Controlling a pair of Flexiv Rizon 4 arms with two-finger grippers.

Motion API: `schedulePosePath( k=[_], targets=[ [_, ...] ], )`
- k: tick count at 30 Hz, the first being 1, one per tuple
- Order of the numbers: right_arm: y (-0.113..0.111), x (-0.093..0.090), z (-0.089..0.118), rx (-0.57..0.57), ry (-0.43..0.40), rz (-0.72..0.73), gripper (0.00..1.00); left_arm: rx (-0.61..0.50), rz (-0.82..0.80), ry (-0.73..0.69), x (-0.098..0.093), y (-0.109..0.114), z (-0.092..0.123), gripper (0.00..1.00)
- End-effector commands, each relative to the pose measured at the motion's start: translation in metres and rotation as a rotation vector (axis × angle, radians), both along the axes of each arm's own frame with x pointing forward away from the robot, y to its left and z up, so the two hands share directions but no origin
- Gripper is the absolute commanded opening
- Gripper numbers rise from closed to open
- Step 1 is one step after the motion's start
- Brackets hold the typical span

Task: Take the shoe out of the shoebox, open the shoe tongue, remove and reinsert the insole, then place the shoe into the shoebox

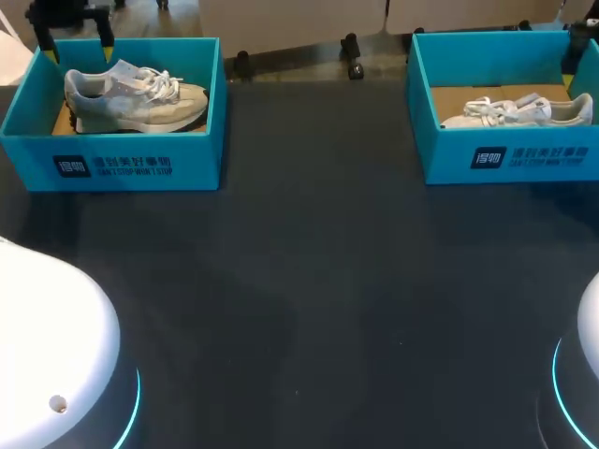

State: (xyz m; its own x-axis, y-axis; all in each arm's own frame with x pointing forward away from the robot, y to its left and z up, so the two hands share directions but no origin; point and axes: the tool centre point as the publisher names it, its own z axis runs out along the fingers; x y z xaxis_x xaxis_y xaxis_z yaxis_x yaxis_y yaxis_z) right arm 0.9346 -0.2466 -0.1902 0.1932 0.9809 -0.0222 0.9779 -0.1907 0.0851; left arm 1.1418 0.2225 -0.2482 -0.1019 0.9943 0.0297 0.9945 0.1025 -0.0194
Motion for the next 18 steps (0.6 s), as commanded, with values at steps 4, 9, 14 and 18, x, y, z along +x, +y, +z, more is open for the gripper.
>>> schedulePosePath(
  k=[4,9,14,18],
  targets=[
    [0.0,-0.001,0.0,-0.002,-0.002,-0.002,1.0,0.002,-0.025,0.097,0.041,0.013,-0.008,1.0],
    [0.0,-0.001,0.0,-0.002,-0.002,-0.002,1.0,0.002,-0.025,0.097,0.041,0.013,-0.008,1.0],
    [0.0,-0.001,0.0,-0.002,-0.002,-0.002,1.0,0.03,-0.06,0.116,0.047,0.015,-0.028,1.0],
    [0.0,-0.001,0.0,-0.002,-0.002,-0.002,1.0,0.04,-0.067,0.12,0.051,0.028,-0.038,1.0]
  ],
)
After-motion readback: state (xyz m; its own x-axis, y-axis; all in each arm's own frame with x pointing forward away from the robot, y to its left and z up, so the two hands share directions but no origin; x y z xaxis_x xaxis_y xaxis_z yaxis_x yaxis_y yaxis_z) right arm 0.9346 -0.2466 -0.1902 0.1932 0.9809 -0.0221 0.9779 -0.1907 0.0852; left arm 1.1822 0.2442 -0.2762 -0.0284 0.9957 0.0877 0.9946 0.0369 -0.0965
